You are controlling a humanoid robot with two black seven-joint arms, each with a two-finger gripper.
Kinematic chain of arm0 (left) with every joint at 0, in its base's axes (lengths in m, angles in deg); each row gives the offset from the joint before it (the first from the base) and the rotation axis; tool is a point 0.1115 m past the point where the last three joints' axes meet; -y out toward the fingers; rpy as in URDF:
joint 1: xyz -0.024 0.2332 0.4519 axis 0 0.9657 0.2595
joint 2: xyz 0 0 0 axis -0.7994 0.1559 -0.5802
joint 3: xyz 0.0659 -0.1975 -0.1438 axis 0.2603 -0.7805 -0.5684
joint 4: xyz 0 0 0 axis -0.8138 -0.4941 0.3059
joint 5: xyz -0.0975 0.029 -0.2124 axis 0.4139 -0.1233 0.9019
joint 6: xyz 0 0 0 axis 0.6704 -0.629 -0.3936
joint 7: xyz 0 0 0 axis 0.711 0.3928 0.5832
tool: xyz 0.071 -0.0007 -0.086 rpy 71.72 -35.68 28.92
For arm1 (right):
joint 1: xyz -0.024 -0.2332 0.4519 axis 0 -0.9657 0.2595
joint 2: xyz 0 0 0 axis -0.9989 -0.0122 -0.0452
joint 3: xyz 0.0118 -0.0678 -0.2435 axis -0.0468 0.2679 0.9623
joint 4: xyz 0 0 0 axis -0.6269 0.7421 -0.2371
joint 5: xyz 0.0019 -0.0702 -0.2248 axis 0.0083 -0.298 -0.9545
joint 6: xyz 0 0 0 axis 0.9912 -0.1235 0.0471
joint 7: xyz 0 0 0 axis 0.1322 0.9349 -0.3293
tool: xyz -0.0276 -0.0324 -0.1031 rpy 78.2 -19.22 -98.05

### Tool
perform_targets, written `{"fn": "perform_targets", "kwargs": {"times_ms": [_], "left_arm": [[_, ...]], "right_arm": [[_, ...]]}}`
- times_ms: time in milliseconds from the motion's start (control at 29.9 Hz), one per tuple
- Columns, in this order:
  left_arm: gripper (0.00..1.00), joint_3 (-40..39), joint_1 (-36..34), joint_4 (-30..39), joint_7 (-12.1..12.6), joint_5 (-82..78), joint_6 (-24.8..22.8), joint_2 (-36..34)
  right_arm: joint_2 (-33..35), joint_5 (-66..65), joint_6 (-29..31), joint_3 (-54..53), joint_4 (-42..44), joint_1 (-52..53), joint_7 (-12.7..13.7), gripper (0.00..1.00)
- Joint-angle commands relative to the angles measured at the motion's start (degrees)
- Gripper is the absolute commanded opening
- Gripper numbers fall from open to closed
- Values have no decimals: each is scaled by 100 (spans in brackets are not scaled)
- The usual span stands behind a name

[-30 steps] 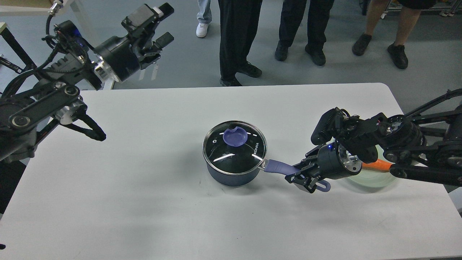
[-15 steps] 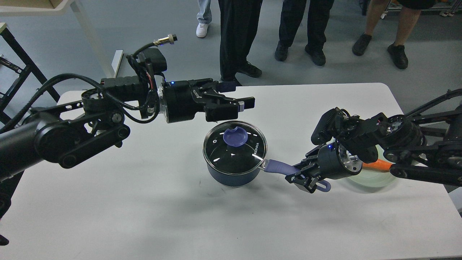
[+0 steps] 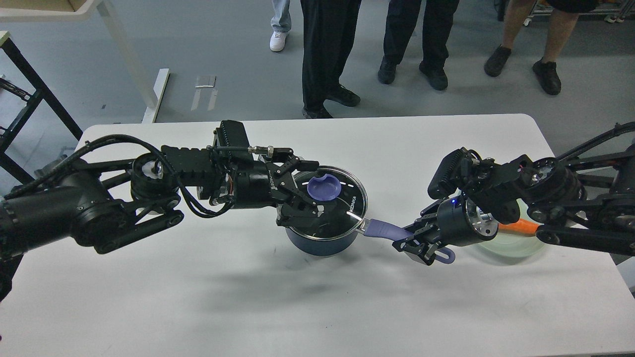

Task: Open pot lid
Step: 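Reach the left gripper over the pan and grasp the purple lid knob, then lift the glass lid off with the left gripper and lower it beside the pan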

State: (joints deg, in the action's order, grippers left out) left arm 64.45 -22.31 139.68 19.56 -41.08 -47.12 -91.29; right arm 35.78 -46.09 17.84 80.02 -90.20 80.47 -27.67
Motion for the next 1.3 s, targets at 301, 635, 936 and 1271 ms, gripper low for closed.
{"fn": "perform_targets", "kwargs": {"times_ms": [301, 635, 936, 1271], "left_arm": [[96, 221, 35, -613, -16, 32, 222, 349], [93, 591, 35, -666, -16, 243, 504, 393], [69, 591, 35, -763, -30, 252, 504, 411], [49, 591, -9, -763, -30, 278, 495, 402]], "right_arm": [[0, -14, 9, 0, -9, 0, 1, 28], [-9, -14, 18, 0, 0, 0, 1, 28], [-9, -14, 18, 9, -9, 0, 1, 28], [-9, -14, 18, 0, 0, 0, 1, 28]]}}
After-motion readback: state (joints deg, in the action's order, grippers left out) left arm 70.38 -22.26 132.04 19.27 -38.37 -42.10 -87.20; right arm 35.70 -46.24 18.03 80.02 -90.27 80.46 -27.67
